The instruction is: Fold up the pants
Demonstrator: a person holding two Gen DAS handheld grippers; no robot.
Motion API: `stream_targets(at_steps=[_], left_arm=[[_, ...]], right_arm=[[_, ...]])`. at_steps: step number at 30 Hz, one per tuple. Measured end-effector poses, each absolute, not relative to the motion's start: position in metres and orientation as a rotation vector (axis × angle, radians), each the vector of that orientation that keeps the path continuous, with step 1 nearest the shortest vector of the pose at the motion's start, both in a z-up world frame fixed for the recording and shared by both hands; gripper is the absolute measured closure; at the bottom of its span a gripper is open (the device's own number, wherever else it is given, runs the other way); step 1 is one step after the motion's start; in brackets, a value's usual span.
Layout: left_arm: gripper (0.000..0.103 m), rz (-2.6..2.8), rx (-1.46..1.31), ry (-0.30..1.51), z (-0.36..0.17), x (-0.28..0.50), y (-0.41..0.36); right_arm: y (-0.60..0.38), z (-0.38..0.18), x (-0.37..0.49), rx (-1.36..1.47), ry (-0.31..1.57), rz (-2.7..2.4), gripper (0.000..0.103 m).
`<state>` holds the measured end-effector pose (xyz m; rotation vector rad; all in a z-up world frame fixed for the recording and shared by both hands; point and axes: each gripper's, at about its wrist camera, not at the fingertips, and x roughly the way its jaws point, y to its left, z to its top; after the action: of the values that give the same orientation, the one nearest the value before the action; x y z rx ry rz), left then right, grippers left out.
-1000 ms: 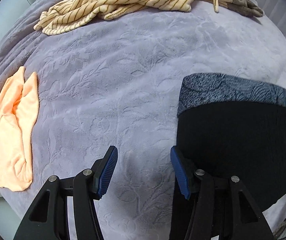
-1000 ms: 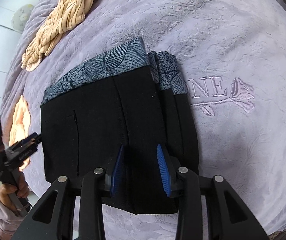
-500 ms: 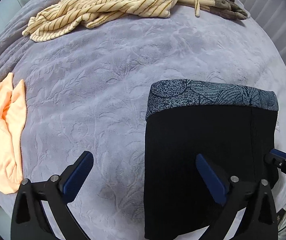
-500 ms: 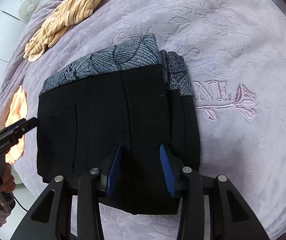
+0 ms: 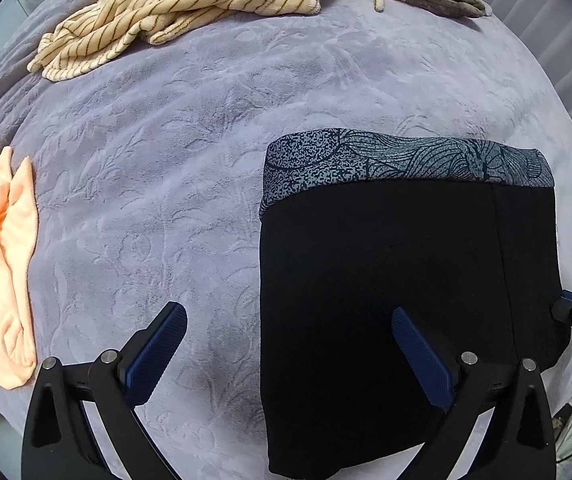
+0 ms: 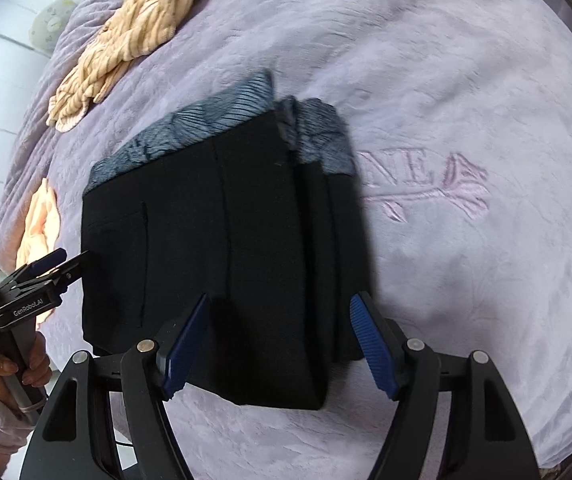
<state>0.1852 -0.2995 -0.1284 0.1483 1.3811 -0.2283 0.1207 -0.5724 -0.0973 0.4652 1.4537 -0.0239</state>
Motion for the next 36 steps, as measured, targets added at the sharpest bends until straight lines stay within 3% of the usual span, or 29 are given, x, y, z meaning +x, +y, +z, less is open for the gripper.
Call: stream_targets(at_steps=[18, 36], left_arm=[[0.000, -0.392, -0.053, 1.501, -0.147, 0.197, -0.283], [0.000, -0.544, -0.225, 1.538, -0.194, 0.214, -0.301]], right_arm=[[-0.619, -0.121, 0.106, 0.732, 1.455, -0.019, 0.023], [-0.613, -0.184, 0.168, 0.943, 1.485, 0.346, 0.020]])
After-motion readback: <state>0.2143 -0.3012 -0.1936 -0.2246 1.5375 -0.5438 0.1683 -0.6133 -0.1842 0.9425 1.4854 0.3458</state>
